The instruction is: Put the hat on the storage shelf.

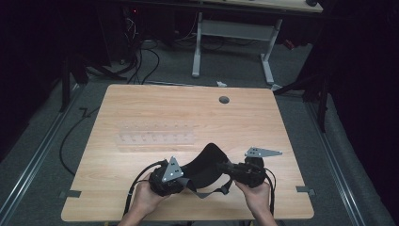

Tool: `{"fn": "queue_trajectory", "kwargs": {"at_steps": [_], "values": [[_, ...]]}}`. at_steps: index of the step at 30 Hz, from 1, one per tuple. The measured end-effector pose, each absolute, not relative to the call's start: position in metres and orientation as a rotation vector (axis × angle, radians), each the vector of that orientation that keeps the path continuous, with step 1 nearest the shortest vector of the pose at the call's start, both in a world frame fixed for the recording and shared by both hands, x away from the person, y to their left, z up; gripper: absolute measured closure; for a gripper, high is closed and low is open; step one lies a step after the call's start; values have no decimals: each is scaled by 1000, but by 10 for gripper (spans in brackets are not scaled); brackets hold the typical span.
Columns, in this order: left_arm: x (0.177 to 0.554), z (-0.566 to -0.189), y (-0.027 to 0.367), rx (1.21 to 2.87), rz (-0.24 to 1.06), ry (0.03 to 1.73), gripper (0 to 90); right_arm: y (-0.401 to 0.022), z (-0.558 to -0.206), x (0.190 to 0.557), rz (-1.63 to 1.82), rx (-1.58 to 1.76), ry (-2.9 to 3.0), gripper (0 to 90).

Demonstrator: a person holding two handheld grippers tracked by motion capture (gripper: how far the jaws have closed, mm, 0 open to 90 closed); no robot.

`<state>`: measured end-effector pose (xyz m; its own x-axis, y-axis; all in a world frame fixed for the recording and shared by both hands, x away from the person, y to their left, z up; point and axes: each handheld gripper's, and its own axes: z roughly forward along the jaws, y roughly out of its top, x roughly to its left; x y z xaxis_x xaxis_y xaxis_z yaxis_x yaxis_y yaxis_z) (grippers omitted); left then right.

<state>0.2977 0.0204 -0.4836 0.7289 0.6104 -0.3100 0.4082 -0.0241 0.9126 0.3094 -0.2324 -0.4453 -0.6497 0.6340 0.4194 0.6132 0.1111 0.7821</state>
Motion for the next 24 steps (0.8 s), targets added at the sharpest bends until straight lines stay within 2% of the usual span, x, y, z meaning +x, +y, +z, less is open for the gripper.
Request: {"fn": "queue_trajectory", "kwargs": {"at_steps": [3, 13, 17, 24], "values": [[298, -484, 19, 1660, 177, 827, 694, -233, -448, 311, 1620, 1326, 2322, 832], [289, -477, 14, 1707, 111, 758, 845, -236, -447, 317, 1635, 1352, 2276, 788], [284, -475, 11, 1720, 88, 737, 860, -237, -447, 319, 1642, 1354, 2268, 766], [287, -470, 16, 1698, 30, 767, 861, -244, -446, 318, 1691, 1361, 2181, 532]]}}
